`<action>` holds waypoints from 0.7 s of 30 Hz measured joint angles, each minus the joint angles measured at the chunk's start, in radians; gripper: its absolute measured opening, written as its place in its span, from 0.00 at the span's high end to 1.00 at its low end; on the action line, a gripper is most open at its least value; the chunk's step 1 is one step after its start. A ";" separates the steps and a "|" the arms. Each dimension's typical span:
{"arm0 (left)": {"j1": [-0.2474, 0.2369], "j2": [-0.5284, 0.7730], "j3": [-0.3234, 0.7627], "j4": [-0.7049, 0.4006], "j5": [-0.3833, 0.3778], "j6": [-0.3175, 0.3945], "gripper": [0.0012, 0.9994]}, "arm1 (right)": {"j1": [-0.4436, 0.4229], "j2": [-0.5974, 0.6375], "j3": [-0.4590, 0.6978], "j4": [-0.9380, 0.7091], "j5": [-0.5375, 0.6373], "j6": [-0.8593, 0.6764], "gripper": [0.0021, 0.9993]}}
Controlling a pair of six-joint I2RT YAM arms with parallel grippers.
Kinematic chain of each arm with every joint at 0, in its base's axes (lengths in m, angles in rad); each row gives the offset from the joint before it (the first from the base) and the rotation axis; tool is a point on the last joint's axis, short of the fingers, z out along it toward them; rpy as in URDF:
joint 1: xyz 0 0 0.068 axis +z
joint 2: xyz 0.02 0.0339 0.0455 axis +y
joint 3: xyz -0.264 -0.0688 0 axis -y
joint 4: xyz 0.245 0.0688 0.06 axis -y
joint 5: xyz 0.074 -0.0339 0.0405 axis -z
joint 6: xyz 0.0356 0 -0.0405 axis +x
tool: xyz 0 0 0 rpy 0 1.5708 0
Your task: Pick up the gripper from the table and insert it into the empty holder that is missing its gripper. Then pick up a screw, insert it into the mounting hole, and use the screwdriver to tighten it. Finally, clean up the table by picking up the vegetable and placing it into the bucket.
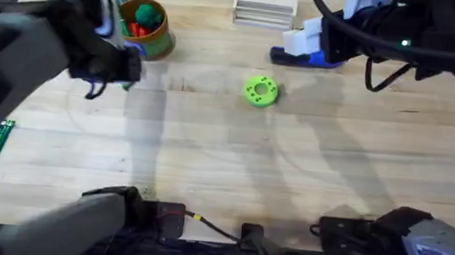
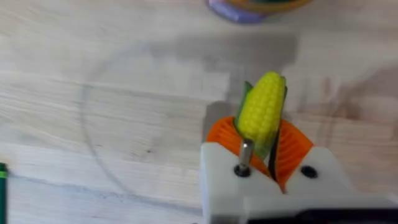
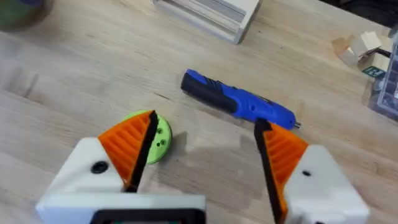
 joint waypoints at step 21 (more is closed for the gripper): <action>0.000 -0.082 0.001 0.544 0.008 -0.187 0.98 | 0.000 0.000 0.000 0.000 0.000 0.000 0.01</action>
